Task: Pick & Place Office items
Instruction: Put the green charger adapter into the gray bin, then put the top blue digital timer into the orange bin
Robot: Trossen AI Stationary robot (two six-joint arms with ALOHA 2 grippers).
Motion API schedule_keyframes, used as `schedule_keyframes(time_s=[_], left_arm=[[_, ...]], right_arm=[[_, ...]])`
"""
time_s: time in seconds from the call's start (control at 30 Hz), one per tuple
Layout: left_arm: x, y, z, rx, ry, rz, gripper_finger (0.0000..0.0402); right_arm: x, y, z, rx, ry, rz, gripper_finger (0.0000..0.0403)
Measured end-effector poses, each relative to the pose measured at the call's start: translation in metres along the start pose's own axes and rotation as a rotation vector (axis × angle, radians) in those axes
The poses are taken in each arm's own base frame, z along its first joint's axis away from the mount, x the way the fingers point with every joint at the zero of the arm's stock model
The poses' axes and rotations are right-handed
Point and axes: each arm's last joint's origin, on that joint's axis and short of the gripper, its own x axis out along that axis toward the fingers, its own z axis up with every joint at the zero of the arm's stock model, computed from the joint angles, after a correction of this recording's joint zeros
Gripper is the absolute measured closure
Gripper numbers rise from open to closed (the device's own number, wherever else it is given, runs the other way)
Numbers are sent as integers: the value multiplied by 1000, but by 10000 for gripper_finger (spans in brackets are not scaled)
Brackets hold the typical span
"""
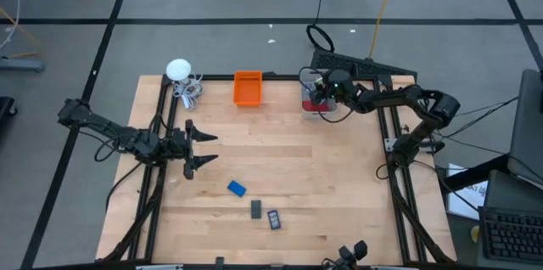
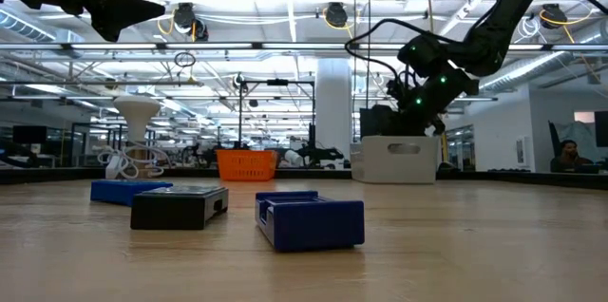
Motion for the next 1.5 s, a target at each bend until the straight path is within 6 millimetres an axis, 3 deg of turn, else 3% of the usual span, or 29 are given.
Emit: schedule_keyframes(time_s=[0.47,0.57,0.7,0.9,1.07,1.27,1.5], left_arm=[[0,0,0,0,0,0,110],[0,0,0,0,0,0,110],[0,0,0,0,0,0,110],[0,0,0,0,0,0,110],[0,0,0,0,0,0,110],[0,0,0,0,0,0,110],[0,0,0,0,0,0,110]], right_arm=[[0,2,-1,-6,5,11,200],[-3,8,1,-9,5,118,198],[-18,28,9,-25,-10,414,198],[-62,63,25,16,-3,898,203],[-114,91,26,-40,-43,1133,214],[-179,111,3,-110,-75,1363,224],[-233,115,-40,-92,-117,1646,232]])
